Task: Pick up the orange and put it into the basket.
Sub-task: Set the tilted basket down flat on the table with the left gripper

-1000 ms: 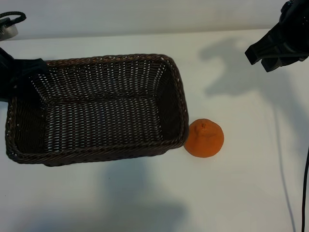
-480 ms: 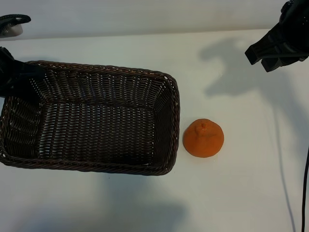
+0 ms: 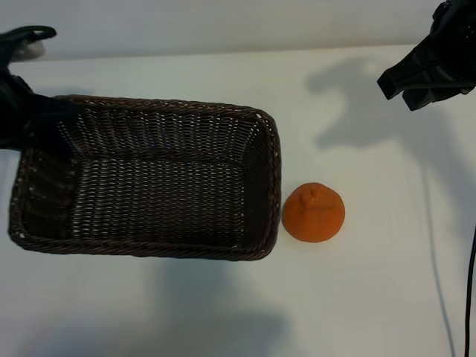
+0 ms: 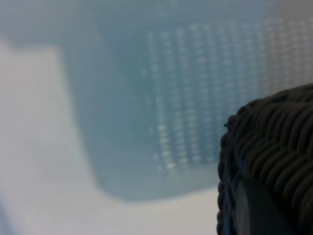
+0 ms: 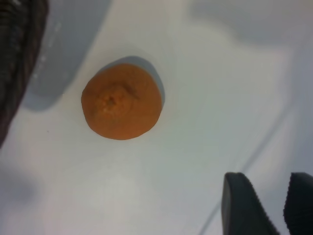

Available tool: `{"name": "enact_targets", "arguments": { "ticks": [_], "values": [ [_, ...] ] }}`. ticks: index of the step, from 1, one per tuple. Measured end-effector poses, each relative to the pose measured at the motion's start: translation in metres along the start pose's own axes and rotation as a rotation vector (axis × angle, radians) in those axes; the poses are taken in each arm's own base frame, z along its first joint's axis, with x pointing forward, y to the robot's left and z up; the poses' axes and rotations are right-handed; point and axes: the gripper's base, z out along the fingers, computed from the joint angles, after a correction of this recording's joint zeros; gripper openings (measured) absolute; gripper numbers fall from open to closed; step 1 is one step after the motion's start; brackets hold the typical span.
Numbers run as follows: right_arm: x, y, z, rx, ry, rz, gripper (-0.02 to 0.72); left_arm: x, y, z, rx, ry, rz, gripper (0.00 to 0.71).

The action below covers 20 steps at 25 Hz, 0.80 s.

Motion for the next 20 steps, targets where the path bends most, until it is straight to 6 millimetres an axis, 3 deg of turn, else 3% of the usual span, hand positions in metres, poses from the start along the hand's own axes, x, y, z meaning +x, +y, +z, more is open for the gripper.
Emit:
{"name": "enact_targets", "arguments": {
  "ticks": [9, 20],
  "values": [
    [0.000, 0.000, 0.000, -0.001, 0.000, 0.000, 0.255, -0.019, 0.011, 0.042, 0.038, 0.024, -0.008, 0.174],
    [0.000, 0.000, 0.000, -0.001, 0.000, 0.000, 0.255, -0.049, 0.013, 0.059, 0.100, 0.008, -0.025, 0.174]
  ]
}}
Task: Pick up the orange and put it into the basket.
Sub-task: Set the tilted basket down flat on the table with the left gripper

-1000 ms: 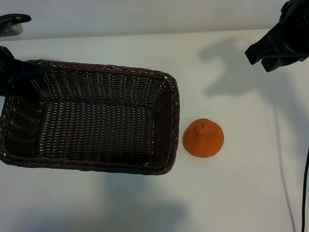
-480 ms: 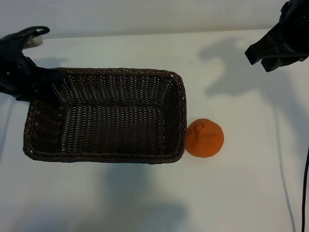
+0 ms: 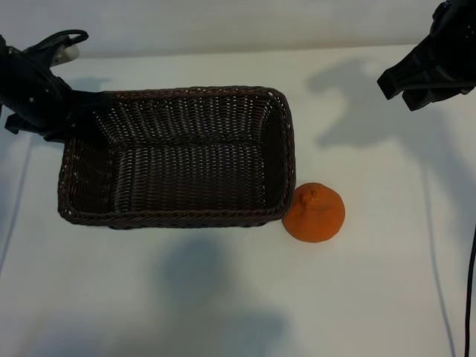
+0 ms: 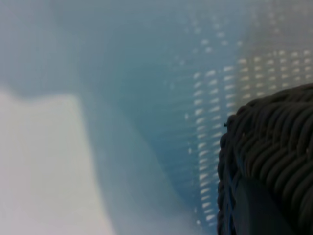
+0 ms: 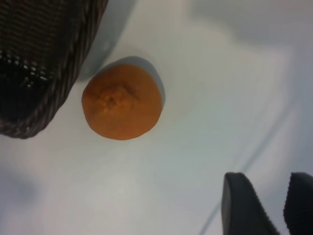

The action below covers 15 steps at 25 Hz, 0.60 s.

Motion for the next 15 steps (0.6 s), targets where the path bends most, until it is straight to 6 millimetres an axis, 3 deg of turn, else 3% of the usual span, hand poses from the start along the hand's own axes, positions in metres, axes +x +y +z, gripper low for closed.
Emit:
{"name": "enact_targets", "arguments": {
  "ticks": [15],
  "values": [
    [0.000, 0.000, 0.000, 0.000, 0.000, 0.000, 0.255, -0.010, 0.012, 0.034, 0.027, 0.075, -0.008, 0.173]
  ]
}}
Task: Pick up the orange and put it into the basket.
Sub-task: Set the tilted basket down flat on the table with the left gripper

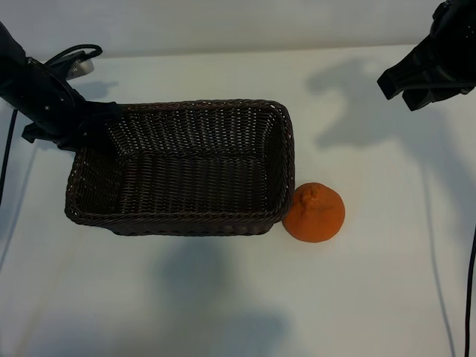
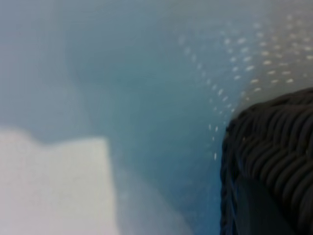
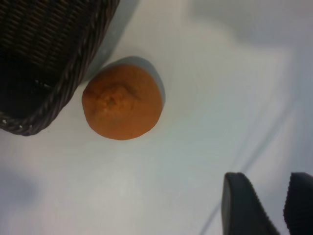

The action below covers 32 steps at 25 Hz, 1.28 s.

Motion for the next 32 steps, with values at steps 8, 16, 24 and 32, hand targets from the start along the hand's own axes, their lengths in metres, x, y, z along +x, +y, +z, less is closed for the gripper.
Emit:
{"name": "enact_targets", "arguments": {
  "ticks": [8, 16, 24, 32],
  "values": [
    [0.0000, 0.0000, 0.0000, 0.000, 0.000, 0.000, 0.255, -0.0013, 0.0005, -0.0001, 0.000, -0.011, 0.003, 0.173],
    [0.0000, 0.0001, 0.0000, -0.001, 0.000, 0.000, 0.255, -0.0013, 0.0005, 0.0006, 0.003, -0.009, 0.001, 0.173],
    [0.0000, 0.0001, 0.0000, -0.001, 0.000, 0.000, 0.255, -0.0012, 0.0004, 0.0006, 0.004, -0.008, -0.006, 0.173],
    [0.0000, 0.0002, 0.0000, -0.002, 0.000, 0.001, 0.255, -0.0011, 0.0014, 0.0037, 0.003, 0.003, -0.025, 0.335]
  ]
}}
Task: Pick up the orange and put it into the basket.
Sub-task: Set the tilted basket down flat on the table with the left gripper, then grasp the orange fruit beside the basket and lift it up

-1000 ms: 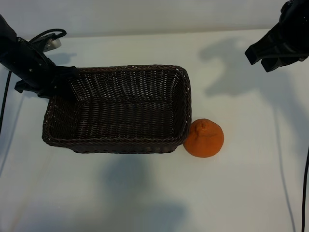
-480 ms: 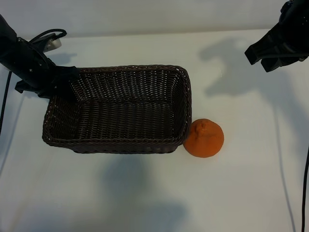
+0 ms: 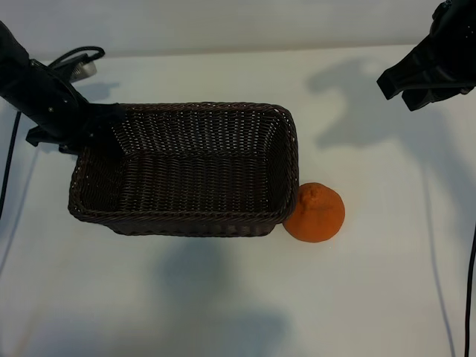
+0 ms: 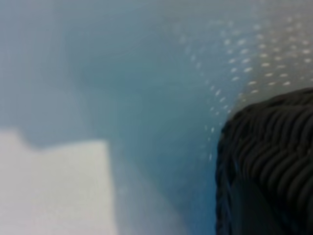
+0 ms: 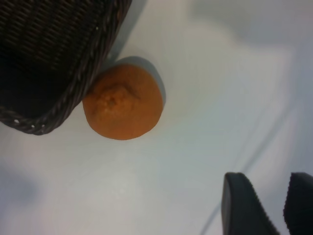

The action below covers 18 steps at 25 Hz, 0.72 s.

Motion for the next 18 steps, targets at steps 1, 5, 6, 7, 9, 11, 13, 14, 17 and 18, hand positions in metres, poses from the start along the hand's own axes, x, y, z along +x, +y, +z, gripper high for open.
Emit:
{"name": "enact_targets", "arguments": {
  "ticks": [1, 5, 6, 7, 9, 11, 13, 14, 17, 18],
  "values": [
    [0.000, 0.000, 0.000, 0.000, 0.000, 0.000, 0.255, 0.000, 0.002, 0.001, -0.011, 0.007, -0.004, 0.379],
    [0.000, 0.000, 0.000, 0.000, 0.000, 0.000, 0.255, 0.002, 0.006, 0.002, -0.061, 0.024, -0.027, 0.496],
    [0.000, 0.000, 0.000, 0.000, 0.000, 0.000, 0.255, 0.002, 0.007, 0.001, -0.071, 0.029, -0.032, 0.507],
    [0.000, 0.000, 0.000, 0.000, 0.000, 0.000, 0.255, 0.003, 0.008, 0.001, -0.077, 0.031, -0.034, 0.516],
    [0.000, 0.000, 0.000, 0.000, 0.000, 0.000, 0.255, 0.003, 0.008, 0.001, -0.080, 0.033, -0.038, 0.523],
    [0.000, 0.000, 0.000, 0.000, 0.000, 0.000, 0.255, 0.002, 0.008, 0.001, -0.080, 0.034, -0.040, 0.526],
    [0.000, 0.000, 0.000, 0.000, 0.000, 0.000, 0.255, 0.000, 0.007, -0.004, -0.083, 0.037, -0.030, 0.525],
    [0.000, 0.000, 0.000, 0.000, 0.000, 0.000, 0.255, -0.001, 0.005, -0.006, -0.081, 0.044, -0.028, 0.525],
    [0.000, 0.000, 0.000, 0.000, 0.000, 0.000, 0.255, -0.008, -0.001, -0.020, -0.065, 0.039, -0.021, 0.525],
    [0.000, 0.000, 0.000, 0.000, 0.000, 0.000, 0.255, -0.010, -0.004, -0.024, -0.050, 0.037, -0.021, 0.525]
  ]
}}
